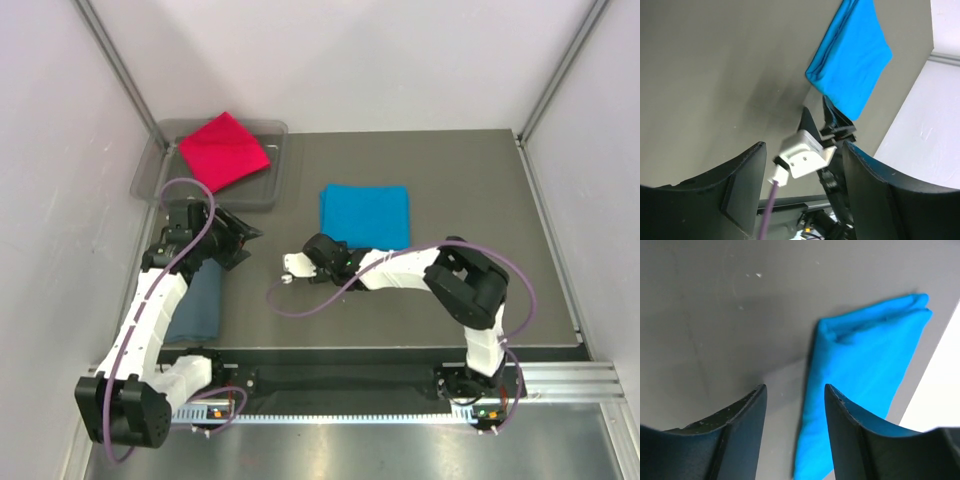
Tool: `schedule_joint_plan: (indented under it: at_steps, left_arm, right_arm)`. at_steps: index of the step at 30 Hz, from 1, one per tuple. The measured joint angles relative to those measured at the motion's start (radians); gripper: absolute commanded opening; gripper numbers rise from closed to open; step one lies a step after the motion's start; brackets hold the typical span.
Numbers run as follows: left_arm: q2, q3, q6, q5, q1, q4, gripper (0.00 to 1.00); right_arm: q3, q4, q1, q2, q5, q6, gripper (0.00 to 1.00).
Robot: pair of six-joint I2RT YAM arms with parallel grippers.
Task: Fold and stack the t-shirts
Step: Neatly place the folded tshirt to the corner
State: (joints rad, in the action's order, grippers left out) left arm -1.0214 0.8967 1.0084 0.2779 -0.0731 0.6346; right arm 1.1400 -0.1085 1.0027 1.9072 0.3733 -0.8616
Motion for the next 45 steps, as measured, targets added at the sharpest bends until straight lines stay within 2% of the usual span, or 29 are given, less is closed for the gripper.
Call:
schedule_joint_plan:
  at_steps: [7, 13, 14, 16, 19, 23, 27, 30, 34, 39, 45]
  left_arm:
    - [-0.008, -0.002, 0.027, 0.027, 0.001, 0.009, 0.66]
    - [-0.023, -0.005, 0.055, 0.046, 0.001, 0.005, 0.69]
    - [-0.027, -0.005, 0.058, 0.046, 0.001, 0.006, 0.7]
    - [-0.037, -0.005, 0.062, 0.046, 0.002, 0.005, 0.77]
    - [-0.053, -0.014, 0.074, 0.081, 0.005, -0.015, 0.78]
    - [-0.062, -0.101, 0.122, 0.178, 0.007, -0.117, 0.78]
    - [-0.076, -0.153, 0.154, 0.212, 0.007, -0.134, 0.79]
    - [-0.076, -0.153, 0.157, 0.217, 0.007, -0.15, 0.83]
    - [-0.08, -0.201, 0.183, 0.228, -0.02, -0.243, 0.86]
    - [-0.113, -0.311, 0.267, 0.179, -0.169, -0.381, 0.93]
    - [-0.237, -0.301, 0.355, 0.033, -0.396, -0.553, 0.96]
  right_arm:
    - [0.06, -0.017, -0.032, 0.057, -0.022, -0.029, 0.4]
    - [0.106, -0.045, -0.06, 0.097, -0.048, -0.045, 0.17]
    - [0.109, -0.048, -0.062, 0.099, -0.054, -0.043, 0.09]
    - [0.114, -0.059, -0.063, 0.099, -0.071, -0.039, 0.01]
    - [0.114, -0.069, -0.064, 0.098, -0.106, -0.023, 0.0]
    - [0.076, -0.071, -0.069, 0.051, -0.167, 0.015, 0.0]
    - [-0.025, -0.077, -0.069, -0.055, -0.211, 0.05, 0.0]
    - [-0.115, -0.081, -0.068, -0.156, -0.23, 0.071, 0.0]
    - [-0.233, -0.09, -0.066, -0.31, -0.259, 0.104, 0.0]
    - [-0.318, -0.115, -0.062, -0.465, -0.293, 0.141, 0.0]
    - [-0.35, -0.13, -0.062, -0.584, -0.332, 0.199, 0.0]
